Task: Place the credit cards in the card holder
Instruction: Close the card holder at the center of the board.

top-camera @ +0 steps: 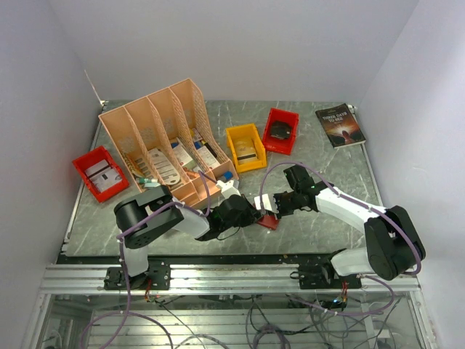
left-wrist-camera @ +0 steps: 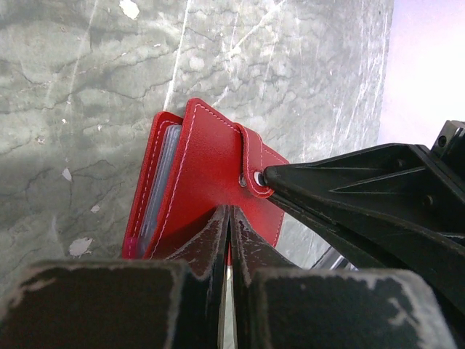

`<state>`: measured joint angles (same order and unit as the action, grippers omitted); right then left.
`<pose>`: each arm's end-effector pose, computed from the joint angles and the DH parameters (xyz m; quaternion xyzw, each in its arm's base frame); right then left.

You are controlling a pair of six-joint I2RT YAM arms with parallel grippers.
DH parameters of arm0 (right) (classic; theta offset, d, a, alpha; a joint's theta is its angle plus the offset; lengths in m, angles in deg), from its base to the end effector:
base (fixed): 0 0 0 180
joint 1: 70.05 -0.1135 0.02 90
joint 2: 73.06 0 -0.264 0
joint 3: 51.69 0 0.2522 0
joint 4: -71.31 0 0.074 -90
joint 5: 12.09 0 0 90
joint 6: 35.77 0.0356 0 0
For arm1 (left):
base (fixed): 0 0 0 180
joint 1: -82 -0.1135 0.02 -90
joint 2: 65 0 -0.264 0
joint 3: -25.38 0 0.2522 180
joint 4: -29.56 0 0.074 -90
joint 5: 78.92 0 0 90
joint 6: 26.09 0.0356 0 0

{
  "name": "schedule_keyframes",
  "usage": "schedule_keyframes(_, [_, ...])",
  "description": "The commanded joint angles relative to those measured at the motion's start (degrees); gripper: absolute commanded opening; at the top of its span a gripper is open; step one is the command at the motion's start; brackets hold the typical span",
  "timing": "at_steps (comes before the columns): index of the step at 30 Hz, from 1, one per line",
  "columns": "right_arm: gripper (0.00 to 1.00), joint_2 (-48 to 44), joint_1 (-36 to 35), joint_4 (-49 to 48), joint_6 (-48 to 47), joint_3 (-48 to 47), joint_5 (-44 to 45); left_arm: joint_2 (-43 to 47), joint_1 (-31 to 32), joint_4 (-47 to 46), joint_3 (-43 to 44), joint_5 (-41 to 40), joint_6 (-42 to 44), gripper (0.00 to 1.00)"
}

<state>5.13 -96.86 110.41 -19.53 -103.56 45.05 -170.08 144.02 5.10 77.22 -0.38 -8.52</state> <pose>0.2012 0.1233 0.1656 -0.7594 0.5525 0.1722 0.2974 0.1634 -0.2926 0.1139 -0.1283 0.8482 -0.4339 0.2754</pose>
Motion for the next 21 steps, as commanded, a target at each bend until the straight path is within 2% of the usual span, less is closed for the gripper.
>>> schedule_keyframes(1, [0.0,-1.01,-0.55,0.75,-0.03,-0.06,-0.83,-1.8,-0.4,1.89,-0.29,0.23,0.81,0.1])
schedule_keyframes(21, [0.0,-0.24,-3.85,0.47,-1.23,0.86,3.31,-1.68,-0.41,2.46,0.14,0.37,1.06,0.11])
